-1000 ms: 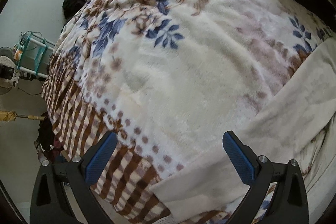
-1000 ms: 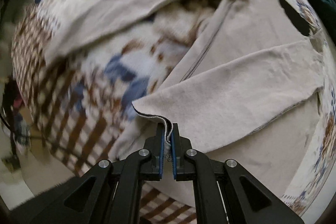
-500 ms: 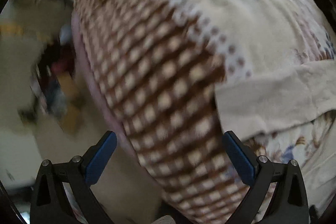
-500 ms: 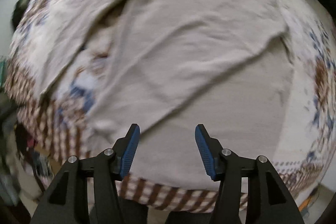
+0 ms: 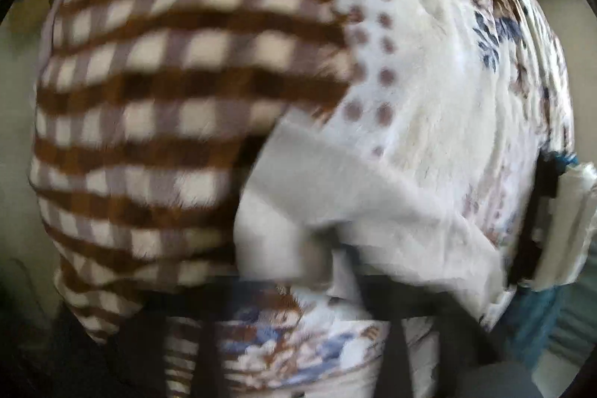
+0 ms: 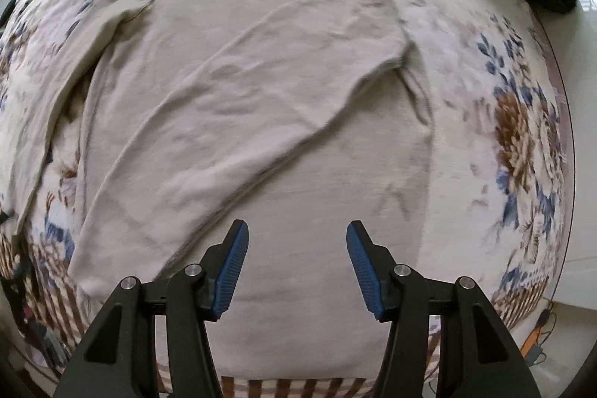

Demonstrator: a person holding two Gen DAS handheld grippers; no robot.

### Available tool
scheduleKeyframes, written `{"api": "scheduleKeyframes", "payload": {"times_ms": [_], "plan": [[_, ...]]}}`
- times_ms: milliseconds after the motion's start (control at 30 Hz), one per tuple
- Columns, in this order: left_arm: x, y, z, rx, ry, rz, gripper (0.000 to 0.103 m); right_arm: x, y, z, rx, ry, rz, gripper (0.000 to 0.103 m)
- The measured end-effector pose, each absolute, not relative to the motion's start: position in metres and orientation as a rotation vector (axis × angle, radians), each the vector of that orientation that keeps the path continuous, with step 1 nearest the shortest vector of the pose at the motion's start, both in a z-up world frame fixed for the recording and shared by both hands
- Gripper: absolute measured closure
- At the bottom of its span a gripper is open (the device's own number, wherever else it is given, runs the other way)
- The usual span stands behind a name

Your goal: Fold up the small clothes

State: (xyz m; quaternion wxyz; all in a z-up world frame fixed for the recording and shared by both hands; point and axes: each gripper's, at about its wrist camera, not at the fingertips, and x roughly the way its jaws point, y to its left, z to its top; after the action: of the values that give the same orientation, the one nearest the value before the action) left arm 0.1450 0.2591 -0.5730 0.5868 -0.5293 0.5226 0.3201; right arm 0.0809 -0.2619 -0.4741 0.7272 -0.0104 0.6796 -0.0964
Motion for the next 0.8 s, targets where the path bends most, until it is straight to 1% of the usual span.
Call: {"api": "scheduleKeyframes", "payload": {"times_ms": [33, 100, 167, 267, 367, 433, 500, 633, 800], "plan": [[0.155, 0.258, -0.563, -1.158, 1.201, 0.749, 0.1, 0.082, -0.269, -0.472, -0.013, 1.495, -0.219, 0.046], [0.171, 0.251, -0.529, -0.993, 1.089, 0.714, 0.101, 0.097, -0.283, -0.474, 0.017, 1.498, -0.231, 0.046], [0.193, 0.234, -0.491, -0.786, 1.036, 0.649, 0.101, 0.095, -0.287, -0.482, 0.055, 1.515, -0.243, 0.046], [0.227, 0.176, -0.434, -0.513, 0.982, 0.429, 0.101, 0.093, -0.317, -0.488, 0.127, 1.549, -0.267, 0.046], [0.246, 0.096, -0.397, -0.294, 0.97, 0.157, 0.101, 0.082, -0.336, -0.495, 0.196, 1.574, -0.292, 0.046], [0.248, 0.028, -0.382, -0.17, 0.986, -0.058, 0.101, 0.07, -0.357, -0.493, 0.227, 1.581, -0.314, 0.046], [0.234, -0.044, -0.383, -0.048, 1.02, -0.267, 0.101, 0.06, -0.377, -0.492, 0.241, 1.589, -0.344, 0.046], [0.193, -0.136, -0.415, 0.116, 1.121, -0.552, 0.101, 0.034, -0.415, -0.494, 0.242, 1.614, -0.399, 0.046], [0.132, -0.191, -0.457, 0.275, 1.231, -0.743, 0.101, -0.001, -0.454, -0.5, 0.25, 1.657, -0.443, 0.046]]}}
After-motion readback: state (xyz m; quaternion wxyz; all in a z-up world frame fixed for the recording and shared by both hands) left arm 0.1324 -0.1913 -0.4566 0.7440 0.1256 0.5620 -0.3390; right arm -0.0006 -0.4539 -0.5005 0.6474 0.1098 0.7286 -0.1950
